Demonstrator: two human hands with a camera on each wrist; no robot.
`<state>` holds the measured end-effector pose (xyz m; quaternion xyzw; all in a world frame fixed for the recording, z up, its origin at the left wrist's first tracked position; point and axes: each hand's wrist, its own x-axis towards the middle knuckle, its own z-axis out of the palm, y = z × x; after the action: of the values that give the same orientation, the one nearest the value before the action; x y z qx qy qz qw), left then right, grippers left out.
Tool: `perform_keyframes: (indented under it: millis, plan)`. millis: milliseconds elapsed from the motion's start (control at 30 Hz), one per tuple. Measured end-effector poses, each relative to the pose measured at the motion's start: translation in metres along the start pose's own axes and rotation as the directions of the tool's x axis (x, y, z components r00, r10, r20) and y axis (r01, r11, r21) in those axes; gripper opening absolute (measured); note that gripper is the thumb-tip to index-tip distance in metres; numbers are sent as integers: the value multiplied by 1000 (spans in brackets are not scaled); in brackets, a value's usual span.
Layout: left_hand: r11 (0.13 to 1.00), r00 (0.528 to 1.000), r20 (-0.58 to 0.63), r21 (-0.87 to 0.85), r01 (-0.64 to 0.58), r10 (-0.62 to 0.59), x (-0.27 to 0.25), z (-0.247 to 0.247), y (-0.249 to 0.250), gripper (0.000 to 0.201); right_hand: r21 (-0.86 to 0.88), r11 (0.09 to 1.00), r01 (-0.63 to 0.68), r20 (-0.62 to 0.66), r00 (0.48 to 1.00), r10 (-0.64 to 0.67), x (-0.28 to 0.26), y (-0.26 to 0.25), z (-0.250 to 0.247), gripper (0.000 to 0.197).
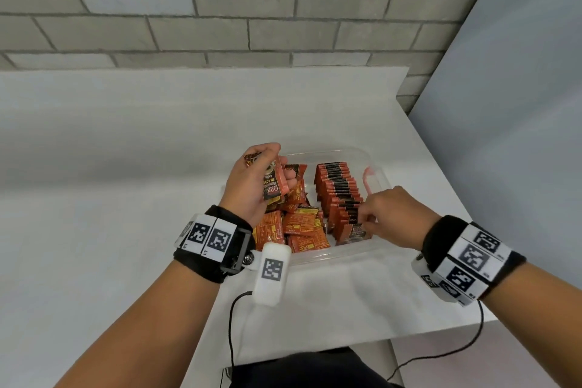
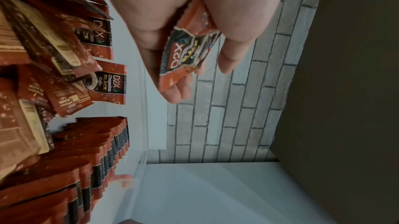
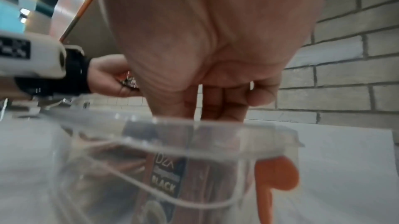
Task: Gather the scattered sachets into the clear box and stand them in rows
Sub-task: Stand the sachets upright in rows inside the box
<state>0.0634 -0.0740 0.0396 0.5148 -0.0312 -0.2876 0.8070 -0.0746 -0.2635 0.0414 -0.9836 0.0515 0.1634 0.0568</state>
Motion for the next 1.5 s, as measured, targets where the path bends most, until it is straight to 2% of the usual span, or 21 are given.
perform_keyframes:
  millis: [167, 367, 500, 633, 700, 767, 867, 933, 1033, 1133, 1267, 1333, 1400, 1467, 1500]
  plan:
    - [1000, 1000, 20, 0, 16, -16, -5, 0, -1, 28, -73, 996, 54, 29, 998, -52, 6, -1, 5, 17]
    - [998, 997, 39, -29, 61, -60, -10, 2, 1, 18, -31, 999, 25, -25, 999, -25, 4, 4, 4, 8]
    - [990, 993, 61, -90, 107, -102, -15, 6, 0, 14, 84, 996, -10, -43, 999, 14, -1, 8, 6, 7]
    - [993, 986, 128, -28, 113, -109, -15, 9, -2, 10, 305, 952, 5, -141, 989, 40, -5, 1, -6, 8]
    - [994, 983, 162, 75, 77, -89, -15, 11, -3, 6, 477, 878, 36, -225, 971, 82, -5, -8, -15, 11]
    - [983, 981, 192, 186, 5, -41, -16, 14, -6, 10, 657, 750, 81, -284, 948, 146, -3, -17, -25, 16]
    - [983, 983, 185, 175, -55, 22, -18, 20, -8, 22, 831, 548, 94, -209, 966, 151, -2, -31, -32, 24]
    - [990, 984, 172, 124, -63, 41, -19, 22, -8, 26, 890, 447, 92, -161, 980, 119, -1, -37, -32, 24]
    - [990, 976, 215, 135, -50, 20, -21, 21, -9, 27, 933, 326, 150, -210, 965, 156, 0, -33, -36, 13]
    - [981, 970, 242, 191, -32, -15, -22, 20, -10, 28, 946, 258, 196, -256, 941, 222, 2, -27, -41, 10]
    - [983, 980, 196, 172, -66, 31, -17, 27, -16, 28, 965, 156, 210, -241, 947, 212, 2, -28, -37, 11]
    - [987, 982, 190, 160, -31, -1, -17, 29, -18, 28, 960, 202, 194, -234, 951, 203, 0, -25, -37, 11]
    - [983, 976, 205, 178, 36, -73, -16, 31, -18, 31, 931, 312, 190, -267, 937, 226, -2, -16, -39, 12]
    - [973, 969, 194, 202, 114, -154, -14, 33, -18, 40, 842, 503, 198, -351, 907, 231, -5, -1, -43, 15]
    - [968, 968, 170, 203, 150, -186, -13, 34, -18, 44, 772, 605, 197, -383, 903, 194, -8, 5, -46, 16]
